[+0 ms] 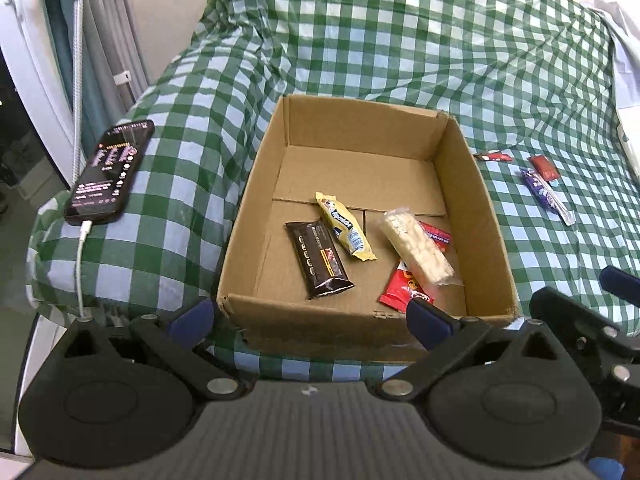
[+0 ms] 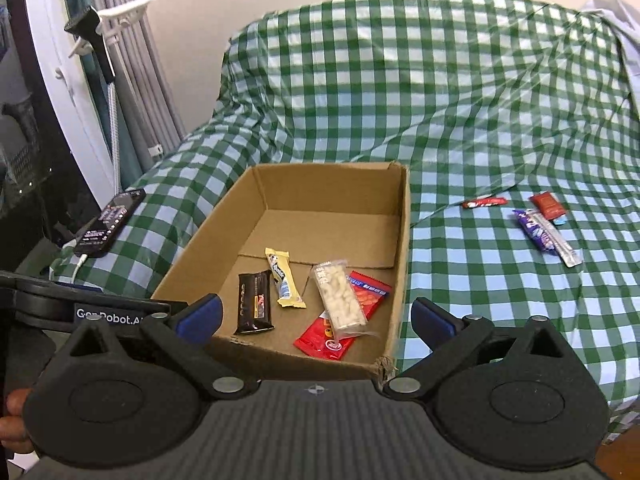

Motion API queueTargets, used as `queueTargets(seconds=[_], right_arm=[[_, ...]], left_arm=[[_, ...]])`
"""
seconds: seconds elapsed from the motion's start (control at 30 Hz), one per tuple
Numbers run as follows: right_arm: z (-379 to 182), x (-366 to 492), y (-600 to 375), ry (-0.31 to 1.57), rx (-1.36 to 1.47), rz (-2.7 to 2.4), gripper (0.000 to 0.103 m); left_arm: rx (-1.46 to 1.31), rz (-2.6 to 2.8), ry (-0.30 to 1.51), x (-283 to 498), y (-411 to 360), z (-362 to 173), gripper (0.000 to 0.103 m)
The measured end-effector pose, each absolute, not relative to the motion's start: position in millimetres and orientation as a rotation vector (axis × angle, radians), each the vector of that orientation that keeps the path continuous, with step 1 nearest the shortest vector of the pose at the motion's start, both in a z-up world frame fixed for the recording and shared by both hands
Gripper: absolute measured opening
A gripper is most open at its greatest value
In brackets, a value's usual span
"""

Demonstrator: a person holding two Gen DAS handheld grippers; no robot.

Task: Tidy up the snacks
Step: 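Grasp the purple candy with the left tool while the right tool grasps the red-wrapped candy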

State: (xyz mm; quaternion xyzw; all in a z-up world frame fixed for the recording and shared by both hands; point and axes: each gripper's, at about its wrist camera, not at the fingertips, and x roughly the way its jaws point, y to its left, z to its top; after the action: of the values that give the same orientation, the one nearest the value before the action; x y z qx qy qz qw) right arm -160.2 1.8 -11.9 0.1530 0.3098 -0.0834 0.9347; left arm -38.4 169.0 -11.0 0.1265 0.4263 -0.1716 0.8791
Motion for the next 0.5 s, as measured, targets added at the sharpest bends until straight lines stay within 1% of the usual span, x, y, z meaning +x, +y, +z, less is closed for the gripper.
queueTargets(seconds=[0.37, 0.5], right_arm=[[2, -191, 5, 0.561, 0.300, -0.178, 0.101], [4, -196, 8, 0.549, 0.288, -0.176, 0.102]], left_arm=[[0.281, -0.353, 0.829, -65, 168, 8, 0.103], [0.299, -0.335, 0.748, -77, 166, 18, 0.103]])
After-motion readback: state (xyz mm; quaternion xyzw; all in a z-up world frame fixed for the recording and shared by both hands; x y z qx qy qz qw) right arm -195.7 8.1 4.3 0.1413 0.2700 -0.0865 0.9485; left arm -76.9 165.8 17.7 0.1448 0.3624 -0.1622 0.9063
